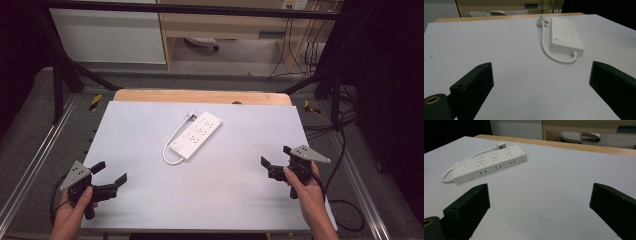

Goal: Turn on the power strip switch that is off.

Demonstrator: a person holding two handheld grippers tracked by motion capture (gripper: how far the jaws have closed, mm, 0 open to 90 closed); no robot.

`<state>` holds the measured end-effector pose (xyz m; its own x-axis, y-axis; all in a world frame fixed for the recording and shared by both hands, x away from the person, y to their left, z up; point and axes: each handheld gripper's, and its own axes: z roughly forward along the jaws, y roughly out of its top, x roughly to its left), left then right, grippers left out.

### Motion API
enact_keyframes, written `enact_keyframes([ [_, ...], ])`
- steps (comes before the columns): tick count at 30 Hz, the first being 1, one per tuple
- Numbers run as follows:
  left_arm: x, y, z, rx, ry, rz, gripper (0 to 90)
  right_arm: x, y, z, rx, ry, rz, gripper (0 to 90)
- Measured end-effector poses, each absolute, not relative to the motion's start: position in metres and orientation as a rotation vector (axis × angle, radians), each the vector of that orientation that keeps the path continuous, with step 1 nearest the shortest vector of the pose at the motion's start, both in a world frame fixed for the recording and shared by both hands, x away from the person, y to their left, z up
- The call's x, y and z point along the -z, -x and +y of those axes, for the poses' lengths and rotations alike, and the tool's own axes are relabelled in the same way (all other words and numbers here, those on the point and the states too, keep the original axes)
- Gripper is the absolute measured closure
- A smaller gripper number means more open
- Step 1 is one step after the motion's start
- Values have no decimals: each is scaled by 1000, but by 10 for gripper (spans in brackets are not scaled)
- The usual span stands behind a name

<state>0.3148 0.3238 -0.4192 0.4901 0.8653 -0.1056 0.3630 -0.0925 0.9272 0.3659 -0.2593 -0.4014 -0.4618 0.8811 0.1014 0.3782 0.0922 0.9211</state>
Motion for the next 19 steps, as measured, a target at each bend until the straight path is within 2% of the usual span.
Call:
enact_keyframes([
  [19,420,-315,322,-594,-1693,1054,54,447,-350,-266,-1171,-1278,1965,37],
])
